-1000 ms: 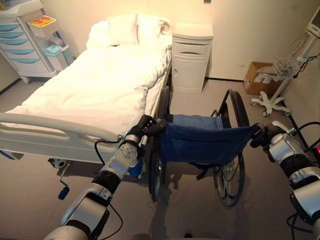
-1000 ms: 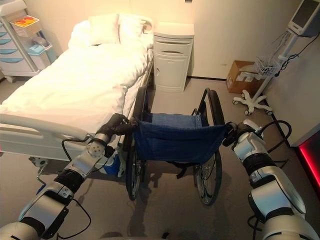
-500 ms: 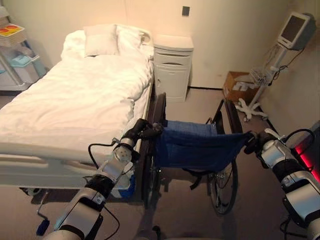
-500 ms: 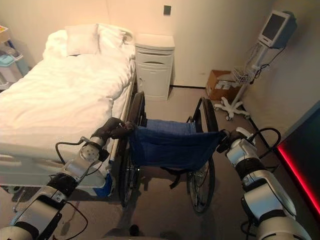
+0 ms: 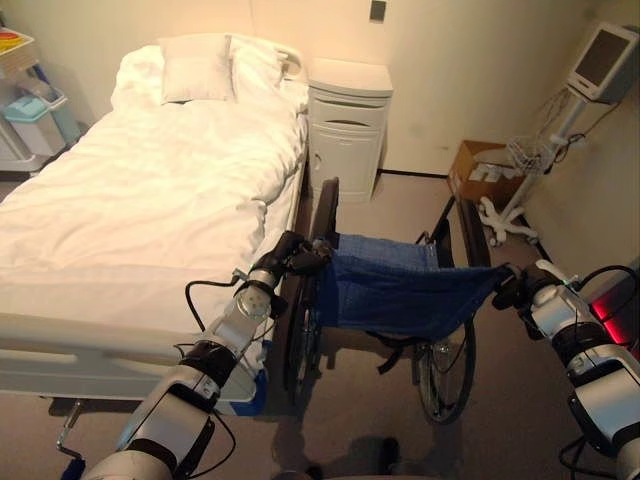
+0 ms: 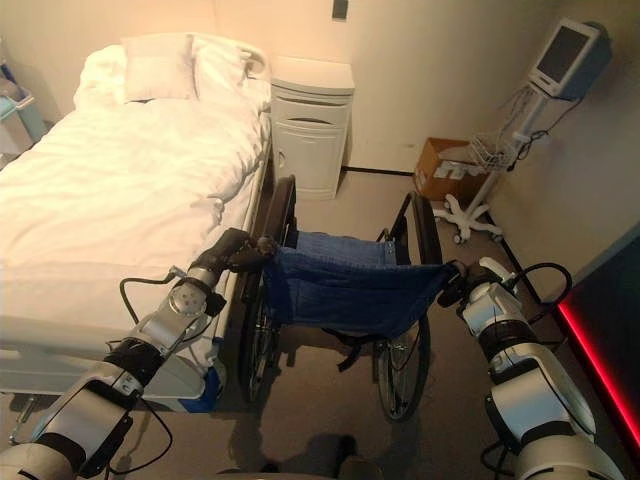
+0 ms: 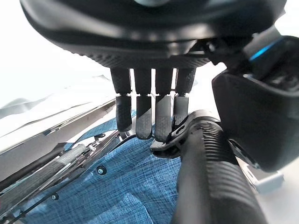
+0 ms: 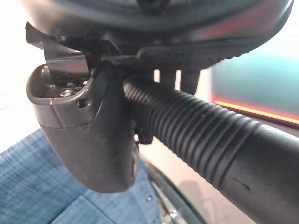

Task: Push the wheelchair next to the bed

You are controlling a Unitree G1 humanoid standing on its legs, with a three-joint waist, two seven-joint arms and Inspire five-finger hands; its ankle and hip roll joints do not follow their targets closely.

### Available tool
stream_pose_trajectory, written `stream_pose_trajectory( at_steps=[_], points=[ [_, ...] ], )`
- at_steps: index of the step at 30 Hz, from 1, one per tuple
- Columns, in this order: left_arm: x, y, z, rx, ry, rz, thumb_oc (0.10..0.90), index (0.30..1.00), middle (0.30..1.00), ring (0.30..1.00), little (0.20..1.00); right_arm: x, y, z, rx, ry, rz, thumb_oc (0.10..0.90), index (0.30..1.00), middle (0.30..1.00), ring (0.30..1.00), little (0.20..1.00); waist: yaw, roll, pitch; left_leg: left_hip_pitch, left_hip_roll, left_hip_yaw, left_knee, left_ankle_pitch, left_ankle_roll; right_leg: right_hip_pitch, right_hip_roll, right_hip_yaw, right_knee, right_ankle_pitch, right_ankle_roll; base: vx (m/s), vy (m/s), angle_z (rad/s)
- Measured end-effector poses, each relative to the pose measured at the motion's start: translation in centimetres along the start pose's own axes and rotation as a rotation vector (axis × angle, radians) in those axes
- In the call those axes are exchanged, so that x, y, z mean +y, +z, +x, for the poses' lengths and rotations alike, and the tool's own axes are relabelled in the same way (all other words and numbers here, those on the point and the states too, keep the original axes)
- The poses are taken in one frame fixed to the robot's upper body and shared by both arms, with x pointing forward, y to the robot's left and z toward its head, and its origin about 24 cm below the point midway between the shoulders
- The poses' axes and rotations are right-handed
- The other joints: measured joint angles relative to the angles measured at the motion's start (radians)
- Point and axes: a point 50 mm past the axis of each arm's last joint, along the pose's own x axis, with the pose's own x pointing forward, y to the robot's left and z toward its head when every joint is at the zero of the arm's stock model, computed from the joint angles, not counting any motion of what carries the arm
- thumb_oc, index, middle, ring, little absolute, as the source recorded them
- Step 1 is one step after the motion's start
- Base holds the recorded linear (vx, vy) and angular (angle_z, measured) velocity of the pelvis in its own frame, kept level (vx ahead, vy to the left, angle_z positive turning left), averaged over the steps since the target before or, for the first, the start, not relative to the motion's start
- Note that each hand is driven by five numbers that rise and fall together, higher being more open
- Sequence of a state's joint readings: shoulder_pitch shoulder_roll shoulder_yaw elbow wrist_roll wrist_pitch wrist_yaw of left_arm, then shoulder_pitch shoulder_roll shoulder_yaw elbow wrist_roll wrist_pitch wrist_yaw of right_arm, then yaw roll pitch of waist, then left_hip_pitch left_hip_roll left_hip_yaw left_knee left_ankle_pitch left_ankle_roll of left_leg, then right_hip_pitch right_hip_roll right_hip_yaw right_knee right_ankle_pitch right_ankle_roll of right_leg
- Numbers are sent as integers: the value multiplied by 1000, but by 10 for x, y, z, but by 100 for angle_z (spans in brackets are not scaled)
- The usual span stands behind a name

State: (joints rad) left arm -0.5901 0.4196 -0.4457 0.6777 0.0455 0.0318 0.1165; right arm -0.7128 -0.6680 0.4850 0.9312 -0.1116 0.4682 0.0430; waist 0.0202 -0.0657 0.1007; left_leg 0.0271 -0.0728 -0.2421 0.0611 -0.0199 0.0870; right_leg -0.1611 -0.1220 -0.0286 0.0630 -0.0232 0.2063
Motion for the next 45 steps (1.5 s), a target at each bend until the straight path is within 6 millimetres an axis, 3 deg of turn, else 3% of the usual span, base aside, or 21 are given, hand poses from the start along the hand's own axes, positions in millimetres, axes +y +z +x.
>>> stream_pose_trajectory(
  at_steps=[2, 3, 5, 6, 10, 14, 19, 20, 21, 32, 45],
  points=[
    [0, 2, 1, 1, -13, 11, 400, 300, 300, 300, 300, -1, -2, 0, 9, -1, 1, 400, 300, 300, 300, 300, -14, -34, 0, 8, -19, -27, 11, -14, -24, 68, -7, 25, -2, -13, 0, 268, -183, 80],
    [-1, 5, 3, -5, -14, 1, 400, 300, 300, 300, 300, -5, -1, 0, 8, -14, 4, 400, 300, 300, 300, 300, -13, -32, 4, 1, -7, -25, 34, -33, -49, 95, 1, 7, -24, 22, -20, 307, -229, 65],
    [-2, 11, 5, -11, -24, 1, 400, 300, 300, 300, 300, -15, -1, -1, 8, -39, -3, 400, 300, 300, 300, 300, -4, -16, 11, 0, 22, 4, 40, -44, -69, 120, 26, -7, -48, 37, -27, 244, -161, 40],
    [-2, 14, 5, -22, -30, -2, 400, 300, 300, 300, 300, -21, -1, -1, 4, -55, -5, 400, 300, 300, 300, 300, 2, -8, 17, 1, 40, 32, 41, -49, -79, 124, 37, -11, -47, 61, -57, 179, -106, 24],
    [-9, 20, 5, -39, -50, -32, 400, 300, 300, 300, 300, -36, -4, -2, 3, -99, -33, 400, 300, 300, 300, 300, 16, 29, 19, 22, 86, 56, 9, -44, -110, 178, 72, -40, -106, 92, -104, 216, -122, 28],
    [-14, 19, 3, -40, -54, -58, 400, 300, 300, 300, 300, -43, -4, -3, -1, -126, -59, 400, 300, 300, 300, 300, 22, 53, 18, 64, 102, 67, -39, -32, -126, 222, 84, -61, -151, 108, -130, 134, -79, 6],
    [-13, 19, 3, -38, -50, -59, 400, 300, 300, 300, 300, -43, -3, -3, -8, -127, -59, 400, 300, 300, 300, 300, 14, 55, 18, 71, 106, 93, -41, -29, -128, 233, 91, -66, -151, 101, -141, 77, -60, 5],
    [-13, 18, 3, -31, -50, -58, 577, 566, 566, 566, 566, -42, -3, -3, -8, -125, -58, 400, 300, 300, 300, 300, 10, 56, 18, 73, 106, 97, -40, -29, -128, 238, 91, -68, -151, 100, -143, 36, -25, 7],
    [-14, 17, 2, -21, -51, -58, 800, 900, 900, 900, 900, -41, -3, -2, -6, -121, -58, 800, 900, 900, 900, 900, 8, 58, 18, 76, 107, 103, -39, -29, -129, 242, 91, -68, -151, 99, -144, 25, -20, 6],
    [-14, -9, -5, 99, 8, -160, 800, 900, 900, 900, 900, -29, 2, -3, -58, -67, 13, 800, 900, 900, 900, 900, -23, 66, 16, 100, 120, 112, -70, -5, -135, 259, 95, -87, -152, 100, -145, -32, 4, 2],
    [-16, -18, -10, 134, -5, -297, 800, 900, 900, 900, 900, -40, 1, -7, -79, -30, 61, 800, 900, 900, 900, 900, -30, 79, 16, 100, 121, 114, -72, 3, -137, 257, 95, -87, -152, 110, -150, -50, 8, -1]
  ],
)
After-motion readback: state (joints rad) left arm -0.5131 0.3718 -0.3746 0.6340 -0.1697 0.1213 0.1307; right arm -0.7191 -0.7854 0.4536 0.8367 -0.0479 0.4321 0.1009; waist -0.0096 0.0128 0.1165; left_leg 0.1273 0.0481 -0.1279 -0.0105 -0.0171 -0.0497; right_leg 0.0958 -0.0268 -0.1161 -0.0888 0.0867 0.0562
